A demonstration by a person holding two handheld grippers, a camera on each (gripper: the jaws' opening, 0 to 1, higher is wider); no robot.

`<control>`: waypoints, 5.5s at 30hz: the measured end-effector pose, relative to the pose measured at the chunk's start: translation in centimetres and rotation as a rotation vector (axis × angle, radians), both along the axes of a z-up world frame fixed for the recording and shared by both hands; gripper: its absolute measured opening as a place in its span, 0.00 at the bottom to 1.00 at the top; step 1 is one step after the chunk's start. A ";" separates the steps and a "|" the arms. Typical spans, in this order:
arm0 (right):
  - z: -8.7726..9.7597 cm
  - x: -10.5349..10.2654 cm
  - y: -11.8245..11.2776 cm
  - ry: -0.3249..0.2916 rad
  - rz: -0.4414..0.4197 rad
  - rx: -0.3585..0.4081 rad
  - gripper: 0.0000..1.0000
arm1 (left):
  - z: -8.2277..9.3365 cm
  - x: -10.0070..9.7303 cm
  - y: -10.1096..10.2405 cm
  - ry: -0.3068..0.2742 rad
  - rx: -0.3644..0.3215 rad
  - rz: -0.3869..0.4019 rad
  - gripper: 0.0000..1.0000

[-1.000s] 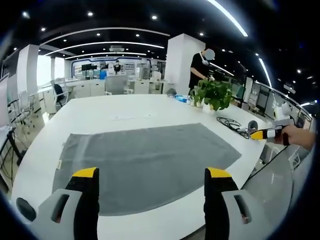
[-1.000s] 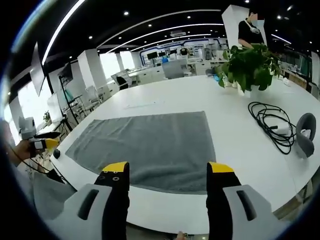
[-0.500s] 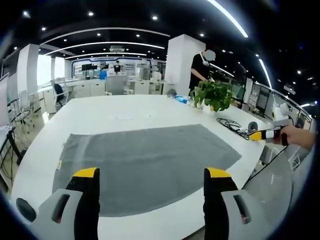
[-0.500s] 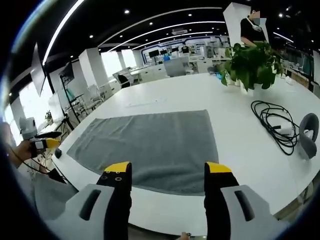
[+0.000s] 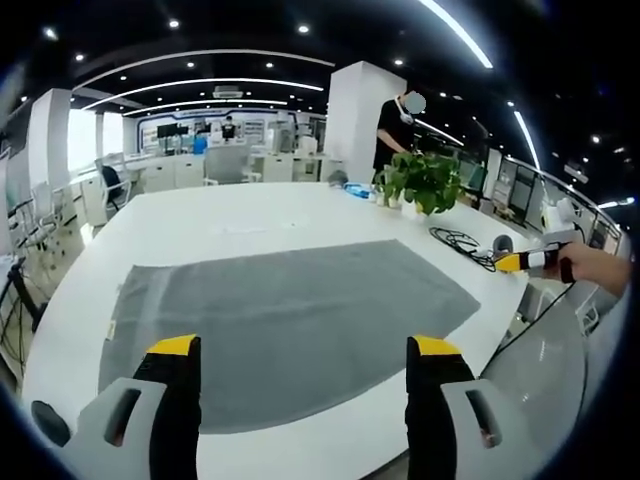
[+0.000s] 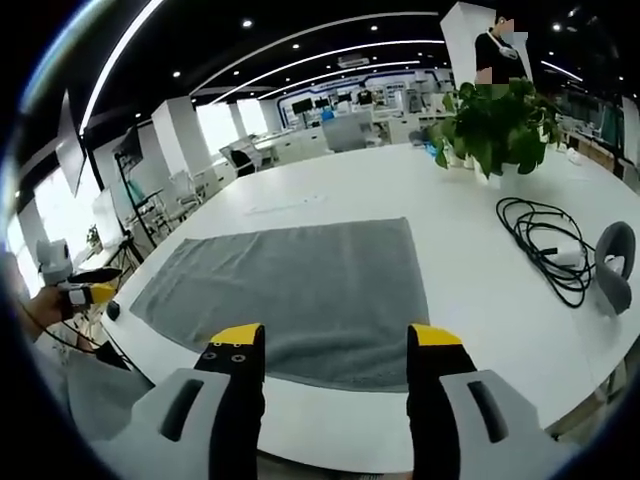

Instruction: Fold the towel on the table until its edges align and the towel forms a compact rectangular stack.

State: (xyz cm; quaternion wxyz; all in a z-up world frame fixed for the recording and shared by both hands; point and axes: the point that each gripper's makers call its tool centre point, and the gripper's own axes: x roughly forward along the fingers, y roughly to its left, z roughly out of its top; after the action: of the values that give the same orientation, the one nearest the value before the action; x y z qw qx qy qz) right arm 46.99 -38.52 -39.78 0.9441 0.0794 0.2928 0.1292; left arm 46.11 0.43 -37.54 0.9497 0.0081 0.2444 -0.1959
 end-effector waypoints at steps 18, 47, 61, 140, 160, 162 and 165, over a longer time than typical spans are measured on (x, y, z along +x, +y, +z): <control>-0.1 0.2 -0.4 0.010 -0.004 -0.003 0.55 | -0.2 0.3 -1.2 0.019 -0.002 -0.035 0.85; 1.3 1.1 -2.5 0.003 0.015 -0.057 0.53 | 0.2 0.0 -8.6 0.036 0.026 -0.301 0.81; 1.9 4.1 -3.7 -0.014 0.060 -0.075 0.52 | 0.5 -0.1 -15.3 0.028 0.043 -0.520 0.75; -5.5 21.8 -5.7 0.029 0.166 -0.133 0.35 | -9.0 -0.4 -41.4 0.073 0.040 -0.963 0.32; -6.9 25.0 -4.7 0.030 0.148 -0.118 0.32 | -11.2 1.3 -43.1 0.087 0.018 -0.877 0.33; -7.3 25.7 -4.7 0.035 0.137 -0.100 0.31 | -11.4 1.3 -43.2 0.095 0.016 -0.867 0.32; -7.6 26.4 -4.5 0.035 0.117 -0.079 0.28 | -11.7 1.1 -43.3 0.103 0.010 -0.864 0.31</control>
State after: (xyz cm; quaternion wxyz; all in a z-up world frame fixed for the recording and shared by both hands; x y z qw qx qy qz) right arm 73.37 -43.00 -47.42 0.9320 0.0272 0.3184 0.1712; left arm 47.25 -42.88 -49.20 0.7668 0.1044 0.2666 -0.5745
